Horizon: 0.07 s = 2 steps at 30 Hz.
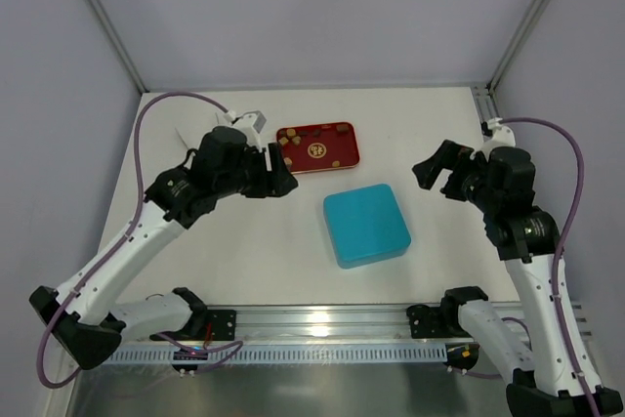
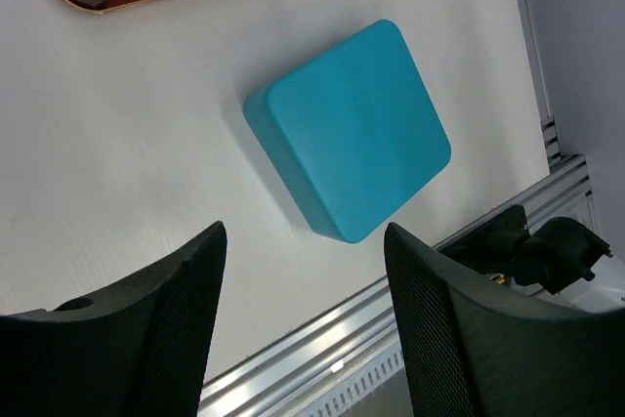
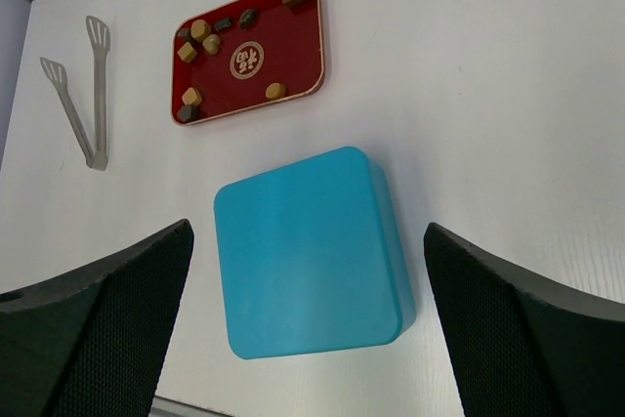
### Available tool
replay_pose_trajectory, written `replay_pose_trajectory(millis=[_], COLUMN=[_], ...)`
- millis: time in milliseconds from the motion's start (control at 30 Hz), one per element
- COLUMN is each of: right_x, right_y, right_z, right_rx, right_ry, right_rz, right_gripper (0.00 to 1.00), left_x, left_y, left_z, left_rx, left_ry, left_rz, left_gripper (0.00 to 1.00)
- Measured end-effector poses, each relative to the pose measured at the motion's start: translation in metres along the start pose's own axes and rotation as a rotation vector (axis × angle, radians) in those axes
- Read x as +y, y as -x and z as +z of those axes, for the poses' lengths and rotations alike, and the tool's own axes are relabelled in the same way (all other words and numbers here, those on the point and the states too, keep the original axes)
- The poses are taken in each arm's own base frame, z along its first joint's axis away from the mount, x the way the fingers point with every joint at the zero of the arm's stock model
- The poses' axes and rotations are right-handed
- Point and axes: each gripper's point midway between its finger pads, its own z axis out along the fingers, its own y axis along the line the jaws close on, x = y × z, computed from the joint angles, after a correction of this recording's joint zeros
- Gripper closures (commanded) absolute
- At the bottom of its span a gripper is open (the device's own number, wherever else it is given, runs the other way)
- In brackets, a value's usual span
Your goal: Pack the chocolate
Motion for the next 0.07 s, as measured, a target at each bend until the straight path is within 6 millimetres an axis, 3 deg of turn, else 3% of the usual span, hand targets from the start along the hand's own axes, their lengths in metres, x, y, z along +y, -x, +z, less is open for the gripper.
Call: replay_pose_trajectory(millis=[67], right_x=[-0.0022], right_y=[-0.0023], right_z=[-0.0001], right_rx=[0.006], right_ry=[-0.008], right_rz=[-0.002], right_gripper=[0.0], left_x=[0.0008], left_y=[-0.0004], left_z=[-0.0014], left_rx=[0.0], left_ry=[0.003], left_rz=[0.003], left_gripper=[0.35])
